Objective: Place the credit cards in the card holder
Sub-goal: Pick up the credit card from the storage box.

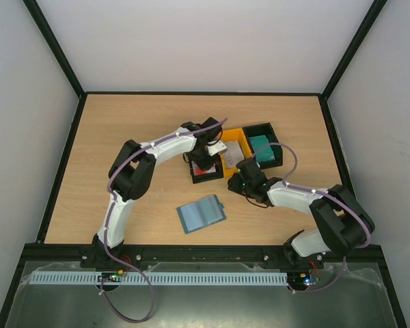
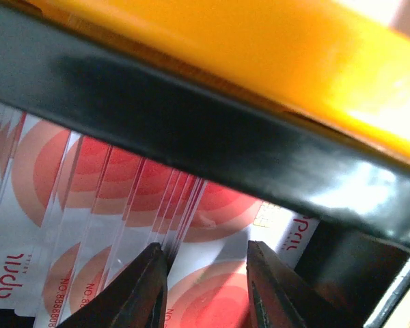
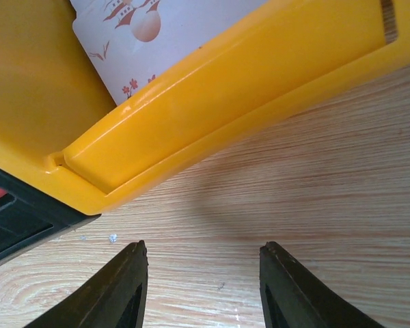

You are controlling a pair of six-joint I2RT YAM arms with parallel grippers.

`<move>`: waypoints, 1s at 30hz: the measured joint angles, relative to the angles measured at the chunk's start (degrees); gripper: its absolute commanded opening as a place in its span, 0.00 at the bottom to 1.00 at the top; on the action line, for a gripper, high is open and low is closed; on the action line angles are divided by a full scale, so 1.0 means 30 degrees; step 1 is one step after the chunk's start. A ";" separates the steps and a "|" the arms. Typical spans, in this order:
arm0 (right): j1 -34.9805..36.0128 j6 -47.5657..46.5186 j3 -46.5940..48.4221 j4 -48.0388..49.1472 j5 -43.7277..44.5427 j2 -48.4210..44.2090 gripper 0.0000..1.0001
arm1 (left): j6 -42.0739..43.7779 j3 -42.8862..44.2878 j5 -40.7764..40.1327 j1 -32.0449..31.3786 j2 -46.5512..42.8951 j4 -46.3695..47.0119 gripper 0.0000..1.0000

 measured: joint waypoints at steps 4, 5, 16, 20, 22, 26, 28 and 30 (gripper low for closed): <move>0.0000 -0.0066 0.0248 0.0007 0.0000 0.0408 0.44 | 0.0007 0.0051 -0.0015 0.0000 0.0022 0.0007 0.33; 0.0000 -0.0073 0.0321 0.0029 0.0007 0.0488 0.44 | 0.0007 0.0051 -0.0015 0.0000 0.0022 0.0015 0.32; 0.0007 -0.0291 0.1202 0.0029 -0.0036 0.1297 0.42 | 0.0022 0.0000 0.0036 -0.0211 -0.0102 -0.0087 0.29; 0.0000 -0.0335 0.1246 0.0036 -0.0058 0.1778 0.41 | 0.0007 -0.0080 0.0066 -0.0328 -0.0503 -0.0262 0.29; 0.0000 -0.0357 0.1311 0.0036 -0.0058 0.1851 0.41 | -0.0007 -0.0160 0.0102 -0.0430 -0.0780 -0.0372 0.28; 0.0000 -0.0401 0.1384 0.0007 -0.0066 0.1931 0.41 | -0.0058 -0.0350 0.0277 -0.0729 -0.1406 -0.0641 0.28; 0.0000 -0.0401 0.1413 0.0007 -0.0066 0.1953 0.41 | -0.0073 -0.0561 0.0423 -0.0918 -0.1792 -0.0758 0.28; 0.0000 -0.0401 0.1435 0.0022 -0.0066 0.1982 0.41 | -0.0102 -0.0809 0.0583 -0.1100 -0.2127 -0.0845 0.28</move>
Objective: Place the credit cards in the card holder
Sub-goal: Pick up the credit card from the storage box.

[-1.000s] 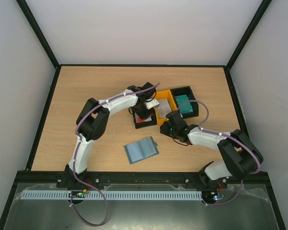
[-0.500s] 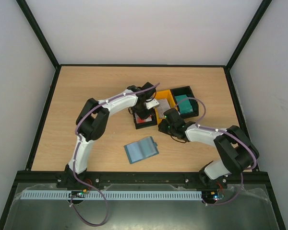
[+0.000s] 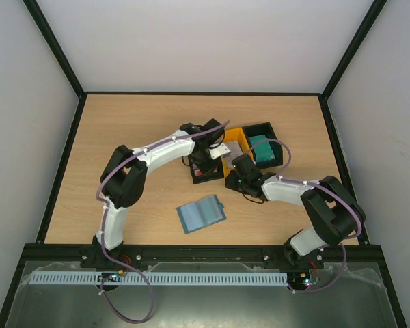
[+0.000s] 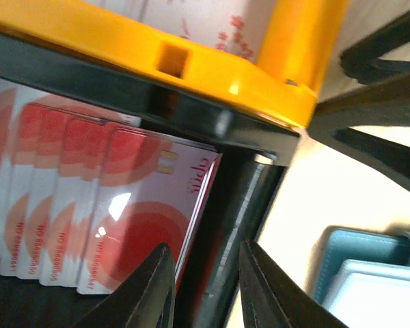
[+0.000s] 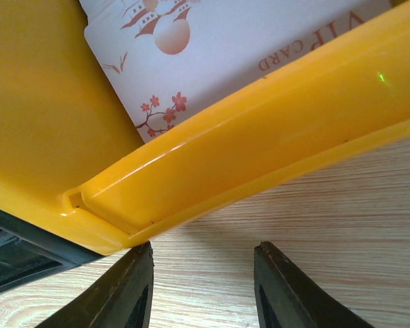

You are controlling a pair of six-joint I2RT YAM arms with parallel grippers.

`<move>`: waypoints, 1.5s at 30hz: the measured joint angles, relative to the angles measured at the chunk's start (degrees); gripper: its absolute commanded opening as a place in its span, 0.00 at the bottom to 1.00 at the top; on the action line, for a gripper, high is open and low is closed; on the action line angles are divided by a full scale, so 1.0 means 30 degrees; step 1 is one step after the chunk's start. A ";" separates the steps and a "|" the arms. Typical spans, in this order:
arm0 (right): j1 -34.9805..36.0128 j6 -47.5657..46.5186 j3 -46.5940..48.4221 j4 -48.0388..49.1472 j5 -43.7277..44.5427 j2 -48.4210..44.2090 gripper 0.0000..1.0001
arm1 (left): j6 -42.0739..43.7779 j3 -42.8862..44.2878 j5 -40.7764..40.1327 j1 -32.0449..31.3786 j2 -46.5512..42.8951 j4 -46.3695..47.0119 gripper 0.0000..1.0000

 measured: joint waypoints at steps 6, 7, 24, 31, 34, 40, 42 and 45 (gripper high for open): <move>0.0000 0.0000 0.0015 0.0044 0.0000 0.0029 0.41 | -0.0357 -0.0758 0.0379 -0.0474 -0.0641 -0.0168 0.30; 0.0000 0.0000 0.0015 0.0044 0.0000 0.0029 0.41 | -0.0393 -0.0831 0.0430 -0.0532 -0.0699 -0.0197 0.30; 0.0000 0.0087 -0.0539 0.0415 0.0000 -0.0918 0.41 | -0.0678 -0.0393 0.0036 -0.0845 -0.1370 -0.0153 0.58; 0.0000 0.0430 -0.2127 0.0838 -0.0153 -0.2113 0.41 | -0.0678 -0.0452 -0.0517 -0.0546 -0.0976 0.0168 0.60; 0.0000 0.0583 -0.2747 0.0998 -0.0182 -0.2572 0.41 | -0.0648 -0.0539 -0.0248 -0.0401 -0.0444 0.0386 0.60; 0.0000 0.0816 -0.3009 0.1268 -0.0233 -0.2769 0.41 | -0.0532 -0.0641 0.0168 -0.0299 0.0452 0.0437 0.56; 0.0000 0.0860 -0.3009 0.1275 -0.0240 -0.2769 0.41 | -0.0510 -0.0852 0.0328 -0.0299 0.0510 0.0423 0.53; 0.0000 0.0860 -0.3009 0.1282 -0.0240 -0.2769 0.41 | -0.0488 -0.1078 0.0801 -0.0240 0.0503 0.0437 0.47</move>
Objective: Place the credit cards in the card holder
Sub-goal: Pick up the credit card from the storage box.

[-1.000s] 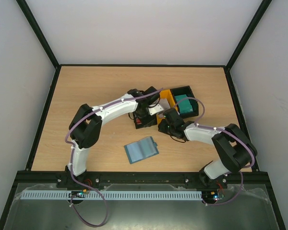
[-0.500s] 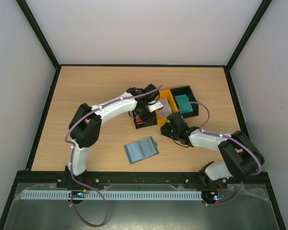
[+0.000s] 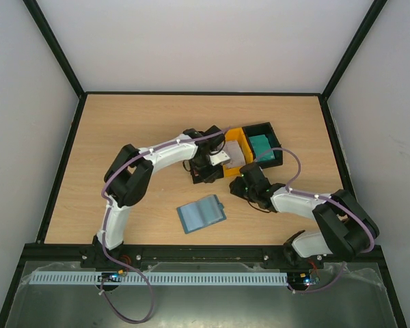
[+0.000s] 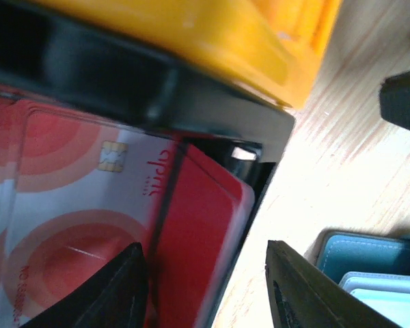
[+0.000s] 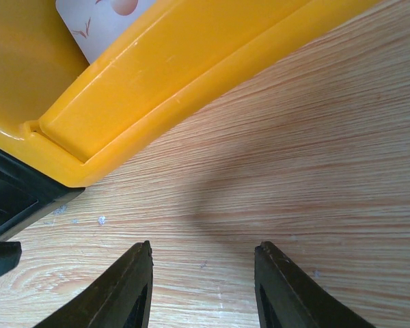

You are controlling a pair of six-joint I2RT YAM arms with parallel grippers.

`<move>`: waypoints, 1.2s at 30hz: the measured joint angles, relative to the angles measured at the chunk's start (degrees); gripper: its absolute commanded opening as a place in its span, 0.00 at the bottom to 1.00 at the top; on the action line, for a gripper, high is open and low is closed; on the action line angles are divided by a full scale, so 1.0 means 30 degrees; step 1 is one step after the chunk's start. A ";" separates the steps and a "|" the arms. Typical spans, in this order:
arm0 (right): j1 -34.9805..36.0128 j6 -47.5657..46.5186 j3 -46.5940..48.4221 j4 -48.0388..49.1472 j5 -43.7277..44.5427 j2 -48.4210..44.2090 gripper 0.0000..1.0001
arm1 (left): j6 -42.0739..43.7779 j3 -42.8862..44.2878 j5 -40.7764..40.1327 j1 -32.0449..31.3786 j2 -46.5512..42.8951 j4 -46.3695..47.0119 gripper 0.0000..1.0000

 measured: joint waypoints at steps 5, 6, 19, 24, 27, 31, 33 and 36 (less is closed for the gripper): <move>0.0000 0.0000 0.0000 0.0000 0.0000 0.0000 0.41 | 0.0109 -0.0168 0.0554 0.0102 -0.0051 0.0124 0.40; 0.0000 0.0000 0.0000 0.0007 0.0000 0.0000 0.41 | 0.0109 -0.0197 0.0605 0.0102 -0.0117 0.0146 0.40; 0.0000 0.0000 0.0000 0.0255 -0.0051 0.0117 0.41 | 0.0007 -0.0299 0.0685 0.0306 -0.0656 0.0124 0.28; 0.0000 0.0000 0.0000 0.0255 -0.0051 0.0124 0.41 | 0.0029 -0.0291 0.0685 0.0313 -0.0685 0.0117 0.25; 0.0000 0.0000 0.0000 0.0255 -0.0051 0.0124 0.41 | 0.0029 -0.0291 0.0707 0.0313 -0.0852 0.0066 0.25; 0.0000 0.0000 0.0000 0.0291 -0.0051 0.0160 0.41 | 0.0029 -0.0291 0.0801 0.0313 -0.1224 0.0022 0.25; 0.0000 0.0000 0.0000 0.0379 -0.0051 0.0211 0.41 | 0.0036 -0.0291 0.0852 0.0313 -0.1413 -0.0015 0.28; 0.0000 0.0000 0.0000 0.0459 -0.0051 0.0240 0.41 | 0.0124 -0.0291 0.0852 0.0313 -0.1545 -0.0029 0.45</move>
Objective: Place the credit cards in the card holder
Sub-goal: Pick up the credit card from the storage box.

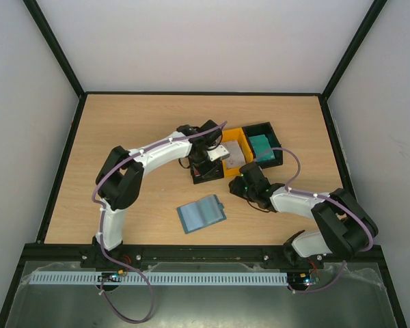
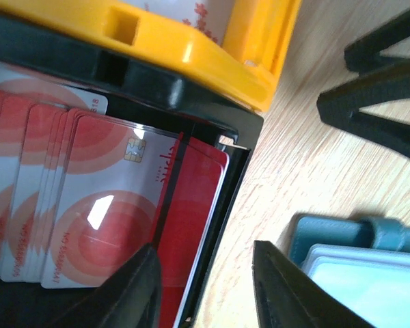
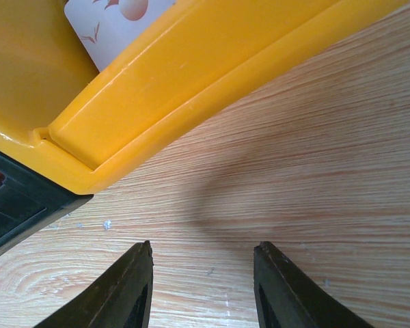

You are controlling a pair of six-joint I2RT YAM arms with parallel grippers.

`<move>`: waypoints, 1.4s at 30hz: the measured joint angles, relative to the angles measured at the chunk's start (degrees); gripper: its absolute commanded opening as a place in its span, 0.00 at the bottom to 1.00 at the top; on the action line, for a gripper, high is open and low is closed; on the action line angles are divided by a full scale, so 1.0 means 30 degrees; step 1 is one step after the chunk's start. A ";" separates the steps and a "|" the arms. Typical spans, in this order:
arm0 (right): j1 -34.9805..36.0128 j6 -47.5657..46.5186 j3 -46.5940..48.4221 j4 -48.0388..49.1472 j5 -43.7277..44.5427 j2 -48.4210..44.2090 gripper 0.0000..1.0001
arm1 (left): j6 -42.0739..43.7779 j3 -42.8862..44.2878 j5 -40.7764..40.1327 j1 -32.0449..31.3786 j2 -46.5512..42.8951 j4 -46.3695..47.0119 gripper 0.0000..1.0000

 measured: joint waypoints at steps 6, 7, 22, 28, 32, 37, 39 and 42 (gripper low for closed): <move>0.0000 0.0000 0.0000 0.0015 0.0000 0.0007 0.41 | 0.0051 0.0000 -0.0372 0.0000 0.0036 -0.0058 0.53; 0.0000 0.0000 0.0000 0.0015 0.0000 0.0007 0.41 | 0.0058 0.0000 -0.0408 0.0000 0.0102 -0.0080 0.53; 0.0000 0.0000 -0.0015 0.0015 0.0007 -0.0015 0.41 | 0.0211 -0.0007 -0.0663 -0.0131 0.1224 -0.0306 0.39; 0.0000 0.0000 -0.0015 0.0015 0.0007 -0.0015 0.41 | 0.0277 -0.0066 -0.0532 -0.0124 0.1144 -0.0291 0.33; 0.0000 0.0000 -0.0015 0.0015 0.0007 -0.0015 0.41 | 0.0277 -0.0255 -0.0532 -0.0051 0.0925 -0.0219 0.31; 0.0000 0.0000 -0.0022 0.0022 0.0007 -0.0015 0.41 | 0.0277 -0.0619 -0.0495 -0.0015 0.0670 0.0044 0.31; 0.0000 0.0000 -0.0022 0.0022 0.0007 -0.0015 0.41 | 0.0270 -0.0714 -0.0430 -0.0015 0.0561 0.0058 0.31; 0.0000 0.0000 -0.0022 0.0022 0.0007 -0.0015 0.41 | 0.0270 -0.0750 -0.0335 -0.0015 0.0408 0.0036 0.30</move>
